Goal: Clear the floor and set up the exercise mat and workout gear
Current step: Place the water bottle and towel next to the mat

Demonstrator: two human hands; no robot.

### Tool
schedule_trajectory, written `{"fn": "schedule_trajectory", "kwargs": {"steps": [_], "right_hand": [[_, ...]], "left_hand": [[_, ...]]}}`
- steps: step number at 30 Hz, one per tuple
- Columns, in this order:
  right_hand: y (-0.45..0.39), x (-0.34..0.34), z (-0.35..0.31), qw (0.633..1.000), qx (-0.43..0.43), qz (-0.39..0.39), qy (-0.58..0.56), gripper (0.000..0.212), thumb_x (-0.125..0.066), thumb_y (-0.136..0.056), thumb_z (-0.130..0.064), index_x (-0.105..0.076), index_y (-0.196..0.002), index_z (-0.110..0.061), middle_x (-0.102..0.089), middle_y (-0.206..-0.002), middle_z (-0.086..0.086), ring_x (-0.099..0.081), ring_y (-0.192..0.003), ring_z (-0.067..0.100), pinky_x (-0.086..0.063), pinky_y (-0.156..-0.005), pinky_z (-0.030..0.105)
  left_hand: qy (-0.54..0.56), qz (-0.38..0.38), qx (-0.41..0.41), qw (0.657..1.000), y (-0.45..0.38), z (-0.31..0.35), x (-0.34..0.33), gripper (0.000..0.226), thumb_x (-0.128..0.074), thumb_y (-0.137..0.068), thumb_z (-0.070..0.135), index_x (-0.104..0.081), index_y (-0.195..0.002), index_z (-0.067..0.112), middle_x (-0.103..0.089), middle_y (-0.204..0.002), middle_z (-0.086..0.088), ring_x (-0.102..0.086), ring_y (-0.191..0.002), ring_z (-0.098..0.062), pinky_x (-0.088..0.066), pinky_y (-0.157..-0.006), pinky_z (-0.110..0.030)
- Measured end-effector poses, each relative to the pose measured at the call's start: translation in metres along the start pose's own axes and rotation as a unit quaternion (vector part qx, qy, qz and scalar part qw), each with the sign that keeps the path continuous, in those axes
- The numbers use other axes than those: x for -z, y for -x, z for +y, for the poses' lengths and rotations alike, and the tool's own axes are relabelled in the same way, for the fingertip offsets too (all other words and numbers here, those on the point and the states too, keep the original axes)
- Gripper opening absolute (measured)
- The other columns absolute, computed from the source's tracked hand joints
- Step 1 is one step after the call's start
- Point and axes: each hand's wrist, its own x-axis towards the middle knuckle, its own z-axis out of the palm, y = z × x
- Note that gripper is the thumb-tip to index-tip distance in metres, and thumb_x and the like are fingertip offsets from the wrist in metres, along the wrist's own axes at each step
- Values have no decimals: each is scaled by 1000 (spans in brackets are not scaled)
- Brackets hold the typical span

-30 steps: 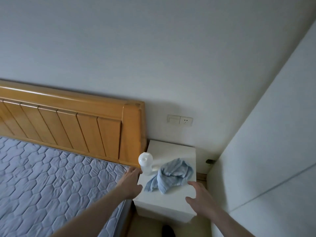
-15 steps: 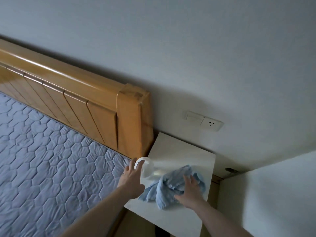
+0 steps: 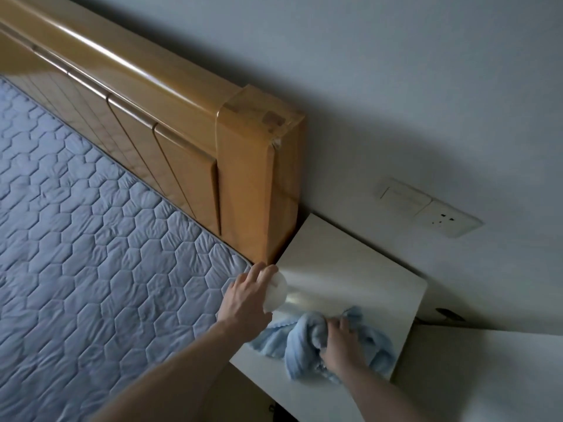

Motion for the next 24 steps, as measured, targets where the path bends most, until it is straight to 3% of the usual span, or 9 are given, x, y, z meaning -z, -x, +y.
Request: {"fn": "schedule_trajectory", "kwargs": {"steps": [2,4,6,8,10,12,15,20,24], "right_hand": [[4,5,1,999,9,-12,-28,35,-50,-98,-32,-53,-132,-25,-50,-147,5,-56,-126,26,-47,-99,36],[15,16,4,999,44,-19,-18,31,-45,-97,-38,-55,-123,-24,-60,-136,4,-62,-117,23,-50,-95,36],[35,31,0,997,71,-9,-9,36,-49,-93,-40,-53,-125,-24,-58,-141,3,-60,-122,21,-51,-98,39],[68,45,-13,992,124,2,14,47,-56,-92,-39,-51,-136,-23,-46,-154,1,-44,-142,20,-43,-110,38],[99,53,-29,987,157,16,-17,54,-64,-93,-32,-50,-144,-22,-39,-160,-2,-38,-147,19,-39,-115,35],[131,57,-52,982,182,35,-42,60,-69,-91,-28,-49,-147,-25,-42,-158,-6,-44,-142,19,-43,-110,30],[171,51,-90,967,250,41,-23,52,-71,-86,-22,-57,-136,-25,-61,-135,-6,-56,-127,20,-48,-95,25],[235,12,-171,939,339,24,55,72,-74,-82,-18,-45,-147,-31,-56,-143,-4,-54,-127,21,-49,-97,30],[300,-39,-241,899,427,13,99,70,-77,-80,-20,-46,-140,-39,-61,-131,-7,-58,-119,19,-52,-90,31]], "left_hand": [[4,5,10,1000,13,-3,3,93,-80,-72,35,-26,-148,37,-31,-151,12,-49,-125,-22,-43,-105,-38],[28,12,32,999,36,-5,8,95,-78,-70,36,-26,-149,38,-31,-153,12,-50,-124,-24,-43,-105,-38],[52,19,61,997,66,-7,20,95,-78,-69,40,-25,-148,40,-30,-153,14,-51,-123,-24,-45,-101,-39],[69,32,91,993,110,-10,37,93,-77,-69,45,-27,-147,41,-31,-151,15,-50,-121,-23,-46,-97,-38],[93,55,118,987,157,-16,51,89,-77,-69,50,-30,-144,42,-32,-149,19,-50,-121,-21,-47,-93,-37],[108,92,148,979,212,-26,65,85,-77,-70,53,-32,-142,44,-32,-148,22,-50,-121,-19,-48,-91,-36],[108,149,188,965,288,-39,81,85,-77,-69,49,-35,-143,43,-31,-148,25,-50,-120,-19,-48,-90,-33],[125,244,276,921,412,-62,92,86,-82,-65,47,-41,-140,43,-39,-145,21,-50,-120,-18,-50,-89,-33],[137,322,332,876,517,-82,94,88,-79,-60,50,-44,-139,41,-44,-144,17,-52,-120,-18,-52,-90,-34]]}}
